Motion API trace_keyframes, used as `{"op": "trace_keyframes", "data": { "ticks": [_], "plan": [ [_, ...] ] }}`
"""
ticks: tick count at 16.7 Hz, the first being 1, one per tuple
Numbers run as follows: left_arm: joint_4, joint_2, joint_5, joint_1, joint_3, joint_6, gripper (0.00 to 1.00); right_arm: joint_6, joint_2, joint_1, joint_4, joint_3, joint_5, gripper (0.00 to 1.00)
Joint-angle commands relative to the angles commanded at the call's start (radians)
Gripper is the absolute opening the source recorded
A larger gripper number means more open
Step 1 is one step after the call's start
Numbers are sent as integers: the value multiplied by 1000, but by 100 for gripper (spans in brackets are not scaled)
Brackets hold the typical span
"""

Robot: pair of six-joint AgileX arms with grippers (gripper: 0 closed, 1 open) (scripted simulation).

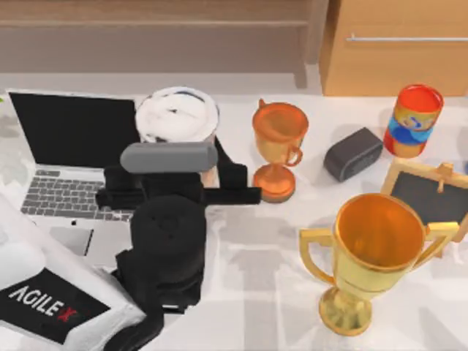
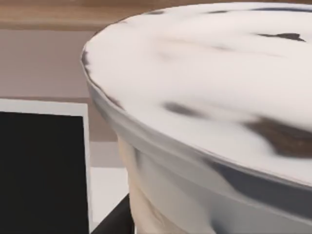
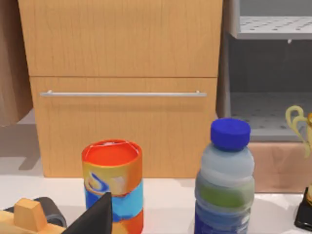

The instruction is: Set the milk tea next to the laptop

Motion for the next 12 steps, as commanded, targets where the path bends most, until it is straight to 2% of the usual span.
{"op": "trace_keyframes", "data": {
  "ticks": [12],
  "plan": [
    [143, 100, -1, -3, 15, -2, 0, 0, 0, 0, 0, 0, 0, 100]
  ]
}}
